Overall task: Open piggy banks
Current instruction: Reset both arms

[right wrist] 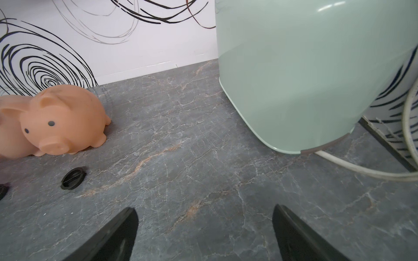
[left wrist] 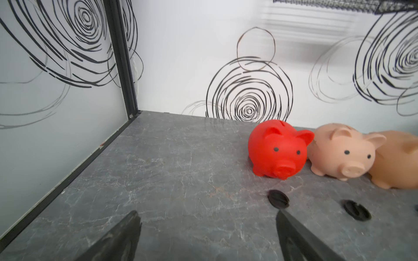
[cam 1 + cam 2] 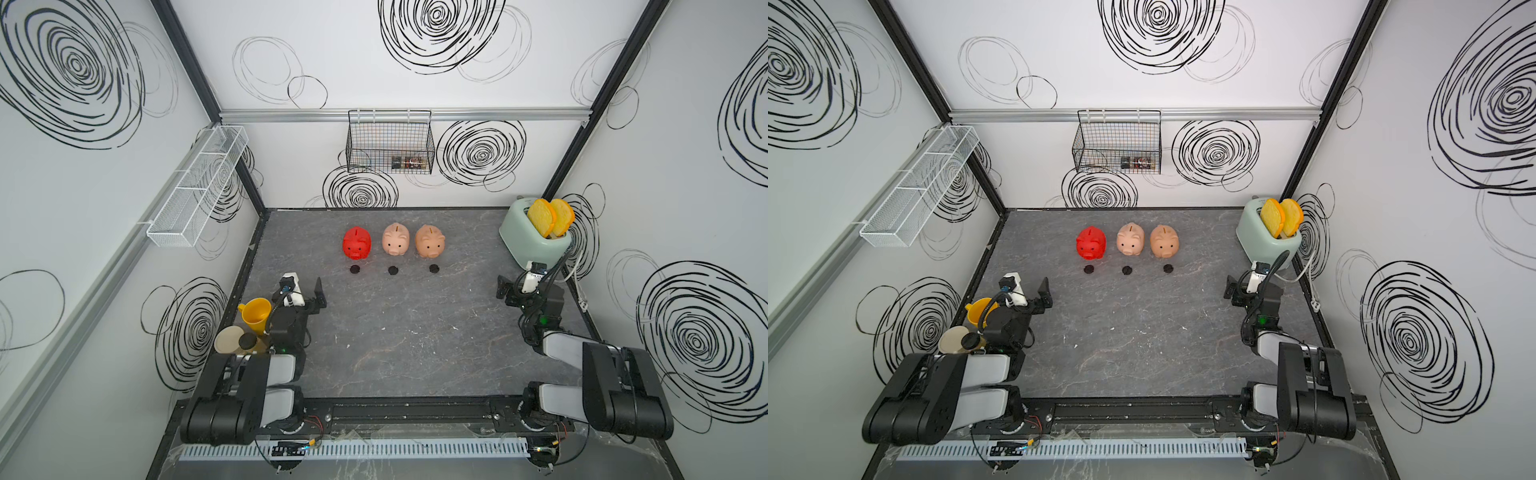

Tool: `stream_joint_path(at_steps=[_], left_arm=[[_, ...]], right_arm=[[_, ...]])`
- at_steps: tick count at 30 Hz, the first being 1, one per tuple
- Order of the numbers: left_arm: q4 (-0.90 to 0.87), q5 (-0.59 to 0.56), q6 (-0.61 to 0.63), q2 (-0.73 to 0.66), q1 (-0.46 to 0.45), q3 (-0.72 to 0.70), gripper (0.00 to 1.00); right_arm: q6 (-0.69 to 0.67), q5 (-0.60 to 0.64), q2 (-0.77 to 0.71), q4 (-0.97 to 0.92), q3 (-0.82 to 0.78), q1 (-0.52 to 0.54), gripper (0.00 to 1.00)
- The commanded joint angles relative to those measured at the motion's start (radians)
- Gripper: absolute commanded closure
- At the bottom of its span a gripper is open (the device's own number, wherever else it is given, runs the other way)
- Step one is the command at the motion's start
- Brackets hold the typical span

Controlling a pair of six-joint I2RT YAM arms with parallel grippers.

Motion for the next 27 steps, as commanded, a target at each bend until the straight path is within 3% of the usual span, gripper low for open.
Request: stream_joint_path(at_steps=[1,4,6,8,13,20,27], left_arm=[[0.173,0.063,0.018,0.082,-0.008,0.041,0.04],[0.147,0.035,0.039,0.124,-0.032,0.075,0.04],[0.055,-0.044,0.067,0.11,-0.076,0.11,0.04],[0.048,-0.084,0.084,0.11,-0.099,0.115,0.04],[0.165,-0.265,0.121,0.122,-0.18,0.067,0.04],[0.148,-0.253,0.118,0.121,-0.175,0.075,0.04],[0.076,-0.15,0.095,0.113,-0.128,0.104,0.04]], right_arm=[[-0.037,-0.028,0.068,0.196,0.013,0.001,0.03],[-0.08,-0.005,0.145,0.254,0.004,0.044,0.03],[-0.123,0.043,0.166,0.341,-0.018,0.08,0.03],[-0.103,0.047,0.149,0.296,-0.009,0.085,0.03],[-0.095,0.039,0.155,0.277,0.006,0.076,0.03],[-0.095,0.049,0.155,0.282,0.005,0.079,0.03],[-0.096,0.041,0.163,0.271,0.015,0.076,0.03]])
